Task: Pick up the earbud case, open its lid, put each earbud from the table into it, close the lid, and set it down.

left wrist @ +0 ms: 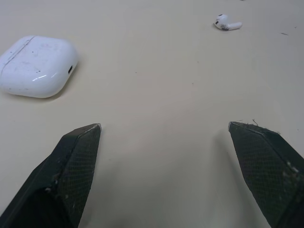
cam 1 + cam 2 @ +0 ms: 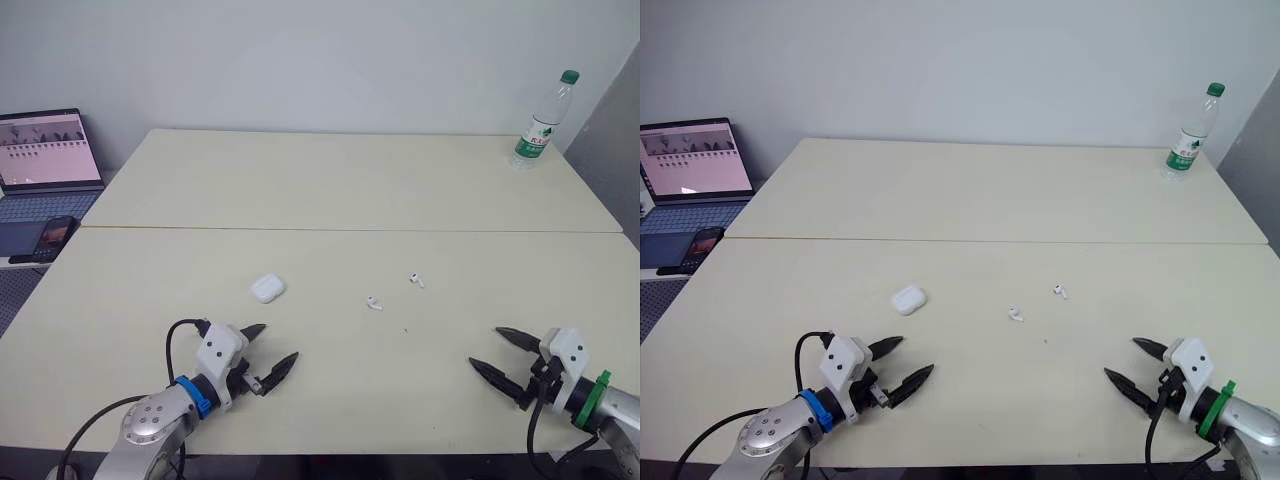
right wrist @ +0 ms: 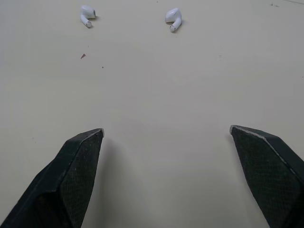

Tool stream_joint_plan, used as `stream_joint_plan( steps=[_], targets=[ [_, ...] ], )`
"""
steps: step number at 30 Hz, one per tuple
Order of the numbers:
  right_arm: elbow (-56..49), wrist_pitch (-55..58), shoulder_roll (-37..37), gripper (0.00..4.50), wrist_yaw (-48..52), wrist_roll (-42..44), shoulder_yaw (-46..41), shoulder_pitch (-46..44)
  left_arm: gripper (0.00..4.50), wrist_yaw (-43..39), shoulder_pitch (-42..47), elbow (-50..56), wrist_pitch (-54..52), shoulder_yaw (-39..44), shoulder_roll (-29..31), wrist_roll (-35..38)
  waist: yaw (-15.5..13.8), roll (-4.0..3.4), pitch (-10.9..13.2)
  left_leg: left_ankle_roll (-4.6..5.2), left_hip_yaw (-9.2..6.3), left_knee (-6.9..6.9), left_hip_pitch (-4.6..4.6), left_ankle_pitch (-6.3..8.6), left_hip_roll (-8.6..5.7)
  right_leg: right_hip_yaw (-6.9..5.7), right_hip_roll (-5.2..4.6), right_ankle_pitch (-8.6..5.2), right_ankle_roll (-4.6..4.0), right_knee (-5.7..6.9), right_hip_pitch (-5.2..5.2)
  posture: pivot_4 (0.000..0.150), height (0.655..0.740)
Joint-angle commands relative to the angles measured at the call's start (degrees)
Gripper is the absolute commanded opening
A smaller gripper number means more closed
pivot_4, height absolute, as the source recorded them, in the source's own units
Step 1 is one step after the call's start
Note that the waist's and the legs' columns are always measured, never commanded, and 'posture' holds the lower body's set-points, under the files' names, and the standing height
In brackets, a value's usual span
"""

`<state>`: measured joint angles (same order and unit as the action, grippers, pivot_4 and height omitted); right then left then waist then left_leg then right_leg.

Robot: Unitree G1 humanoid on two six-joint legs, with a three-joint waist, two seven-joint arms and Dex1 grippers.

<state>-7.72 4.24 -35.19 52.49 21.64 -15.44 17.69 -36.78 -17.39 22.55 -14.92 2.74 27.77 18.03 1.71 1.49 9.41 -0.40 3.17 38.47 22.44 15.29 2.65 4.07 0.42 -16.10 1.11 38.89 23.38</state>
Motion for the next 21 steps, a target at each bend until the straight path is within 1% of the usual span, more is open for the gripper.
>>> stream_joint_plan(
  steps=[1,4,6,10,15,17,21],
  targets=[
    [-4.24,0.75,0.45,4.46,0.85,4.42,-1.37,-0.15,4.5,4.4,-0.21,3.06,-0.49,2.28,-2.11,0.19,-0.01,0.0,0.0,0.0,0.0,-0.01,0.0,0.0,0.0,0.0,0.0,0.0,0.0,0.0,0.0,0.15,0.7362],
    [-10.28,4.28,0.24,4.46,0.73,8.58,-1.02,0.03,4.5,12.78,0.52,4.35,-1.62,4.36,-6.95,-1.56,0.03,0.02,0.03,0.0,0.0,-0.04,0.0,0.0,0.0,0.01,0.0,0.0,0.01,0.0,0.0,0.15,0.7362],
    [-13.87,6.16,-0.05,4.46,0.52,10.5,-0.48,-0.06,4.5,16.96,1.02,5.81,-2.83,5.64,-10.4,-0.82,0.02,0.07,0.05,0.0,-0.04,-0.05,0.01,0.0,0.0,-0.01,0.01,0.11,0.21,0.0,0.0,0.15,0.7362],
    [-17.87,7.96,-1.01,4.46,0.86,11.3,0.69,-0.78,4.5,21.06,1.84,8.5,-5.47,4.49,-14.54,-0.27,0.0,0.19,0.11,0.0,-0.08,-0.05,0.03,0.0,-0.02,-0.04,0.01,0.2,0.41,-0.01,-0.01,0.15,0.7362],
    [-21.42,9.21,-1.03,4.46,0.21,12.06,2.48,-3.27,4.5,25.66,5.53,7.18,-8.44,1.16,-17.65,-3.1,-0.01,0.38,0.23,0.0,-0.06,-0.03,0.03,0.0,-0.06,-0.01,0.04,0.22,0.46,-0.03,-0.01,0.15,0.7362],
    [-22.36,9.79,-0.85,4.46,-0.5,12.33,3.0,-4.3,4.5,27.06,6.98,6.25,-10.58,-0.16,-17.91,-4.32,-0.01,0.45,0.26,0.0,-0.07,-0.03,0.02,-0.01,-0.05,0.0,0.08,0.24,0.48,-0.03,-0.01,0.15,0.7362],
    [-22.73,10.29,-0.66,4.46,-0.89,12.38,3.25,-5.09,4.5,28.74,9.44,4.12,-12.13,0.41,-18.46,-4.86,0.0,0.49,0.29,0.0,-0.06,-0.04,0.03,0.0,-0.05,0.0,0.1,0.24,0.48,-0.03,-0.01,0.15,0.7362]
  ],
)
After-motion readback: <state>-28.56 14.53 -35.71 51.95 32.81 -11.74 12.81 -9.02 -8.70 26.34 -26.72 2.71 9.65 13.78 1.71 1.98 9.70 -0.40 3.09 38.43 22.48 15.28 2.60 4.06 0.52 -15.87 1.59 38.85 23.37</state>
